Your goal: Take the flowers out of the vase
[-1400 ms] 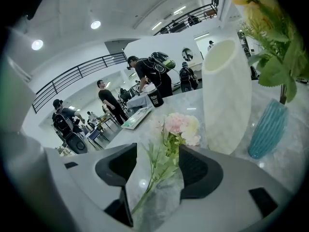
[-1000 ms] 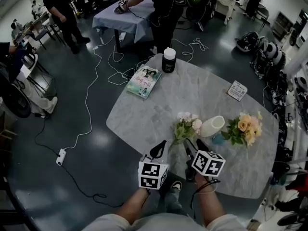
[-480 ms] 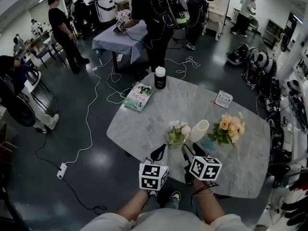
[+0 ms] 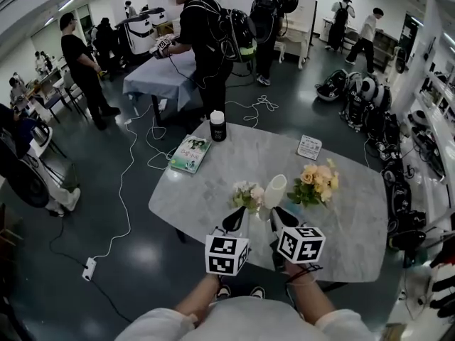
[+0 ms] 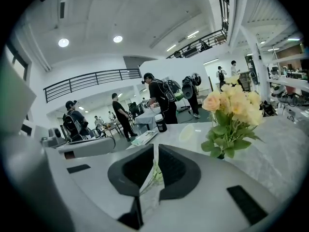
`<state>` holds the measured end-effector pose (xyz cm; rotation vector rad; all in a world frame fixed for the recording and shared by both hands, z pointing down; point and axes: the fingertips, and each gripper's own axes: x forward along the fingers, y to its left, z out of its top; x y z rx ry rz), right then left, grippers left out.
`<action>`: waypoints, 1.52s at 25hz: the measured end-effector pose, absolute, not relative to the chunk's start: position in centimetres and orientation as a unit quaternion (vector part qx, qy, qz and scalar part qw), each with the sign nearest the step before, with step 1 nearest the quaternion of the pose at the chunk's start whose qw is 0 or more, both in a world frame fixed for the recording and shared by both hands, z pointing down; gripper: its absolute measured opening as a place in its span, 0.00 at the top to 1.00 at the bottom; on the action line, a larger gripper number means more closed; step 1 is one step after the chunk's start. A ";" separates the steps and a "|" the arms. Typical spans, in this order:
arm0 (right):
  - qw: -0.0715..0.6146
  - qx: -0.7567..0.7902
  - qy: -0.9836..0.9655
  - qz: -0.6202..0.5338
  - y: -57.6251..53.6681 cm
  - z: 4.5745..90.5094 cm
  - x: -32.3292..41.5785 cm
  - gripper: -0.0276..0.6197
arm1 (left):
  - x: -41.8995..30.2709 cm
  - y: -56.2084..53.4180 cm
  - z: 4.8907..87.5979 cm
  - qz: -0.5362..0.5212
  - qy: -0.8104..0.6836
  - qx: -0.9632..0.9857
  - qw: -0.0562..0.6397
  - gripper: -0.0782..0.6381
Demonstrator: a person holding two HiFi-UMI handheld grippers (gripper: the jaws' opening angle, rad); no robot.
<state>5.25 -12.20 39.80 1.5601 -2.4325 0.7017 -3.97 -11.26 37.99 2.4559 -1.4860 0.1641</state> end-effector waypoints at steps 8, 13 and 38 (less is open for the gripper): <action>0.077 0.552 -0.801 0.221 -10.8 39.4 8.0 0.95 | -1.8 -10.7 38.0 0.061 -0.496 0.856 0.134 0.88; 0.077 0.560 -0.795 0.222 -10.5 39.4 8.8 0.95 | -0.9 -10.8 38.3 0.068 -0.488 0.859 0.139 0.88; 0.066 0.577 -0.783 0.223 -10.9 39.5 11.1 0.95 | 2.2 -11.2 38.2 0.082 -0.462 0.872 0.139 0.88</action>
